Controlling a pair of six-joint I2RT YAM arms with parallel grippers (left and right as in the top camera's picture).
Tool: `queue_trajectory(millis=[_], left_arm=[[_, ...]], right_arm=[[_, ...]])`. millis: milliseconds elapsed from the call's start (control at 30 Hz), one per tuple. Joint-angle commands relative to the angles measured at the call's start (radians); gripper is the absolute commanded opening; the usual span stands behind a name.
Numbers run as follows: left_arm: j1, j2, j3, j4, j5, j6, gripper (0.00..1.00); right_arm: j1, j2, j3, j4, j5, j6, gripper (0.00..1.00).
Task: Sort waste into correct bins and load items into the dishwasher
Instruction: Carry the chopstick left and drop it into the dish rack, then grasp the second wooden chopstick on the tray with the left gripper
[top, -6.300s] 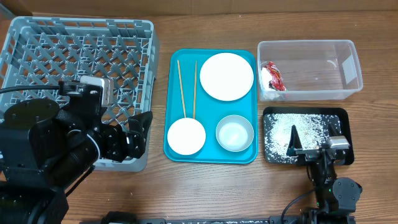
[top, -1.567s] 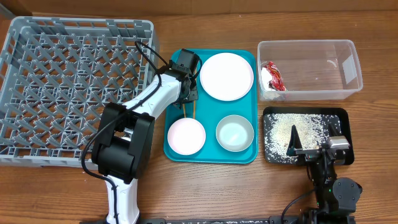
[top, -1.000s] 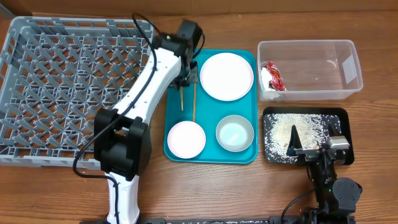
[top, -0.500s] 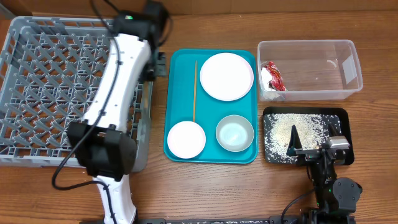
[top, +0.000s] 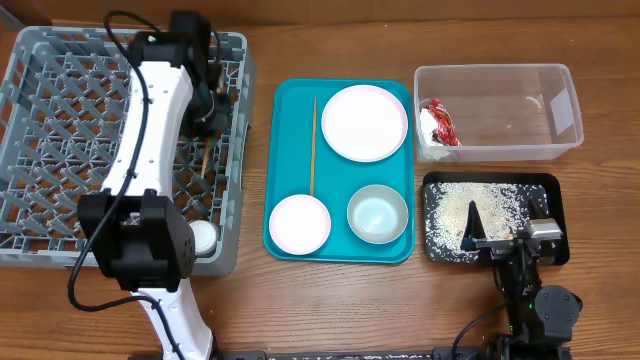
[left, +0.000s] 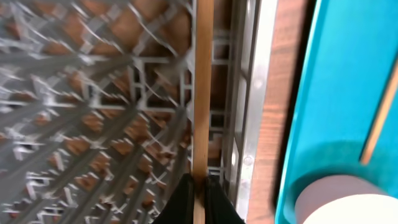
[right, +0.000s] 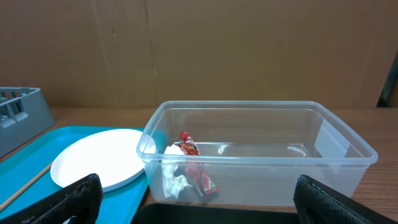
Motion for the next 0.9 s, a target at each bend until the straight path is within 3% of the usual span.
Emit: queue_trajectory(millis=[0, 200, 233, 300, 367, 500, 633, 867], left_arm=[[0.004, -0.022, -0.064, 0.031, -0.034, -0.063, 0.04], [0.007, -0.023, -0.092, 0.074, -0.04, -0.035, 0.07], [0.007, -0.025, -0.09, 0.07, -0.04, -0.024, 0.15], [0.007, -0.027, -0.076, 0.056, -0.025, -0.024, 0.45], [0.007, -0.034, -0.048, 0.045, 0.018, -0.024, 0.55], [0.0, -0.069, 0.001, 0.032, 0.094, -0.016, 0.6], [-0.046, -0.097, 0.01, 0.065, 0.281, -0.032, 0.6], [-0.221, -0.035, -0.116, 0.255, 0.193, -0.312, 0.72]], right_arm=[[-0.003, -0.011, -0.011, 0.006, -0.005, 0.0, 1.0], [-0.003, -0.011, -0.011, 0.006, -0.005, 0.0, 1.0], [-0.003, -0.011, -0.011, 0.006, -0.005, 0.0, 1.0], [-0.003, -0.011, -0.011, 0.006, -0.005, 0.0, 1.0], [-0.003, -0.011, -0.011, 0.006, -0.005, 0.0, 1.0], [-0.003, -0.011, -0.011, 0.006, -0.005, 0.0, 1.0], [-0.003, -0.011, -0.011, 0.006, -0.005, 0.0, 1.0], [-0.003, -0.011, -0.011, 0.006, -0.005, 0.0, 1.0]])
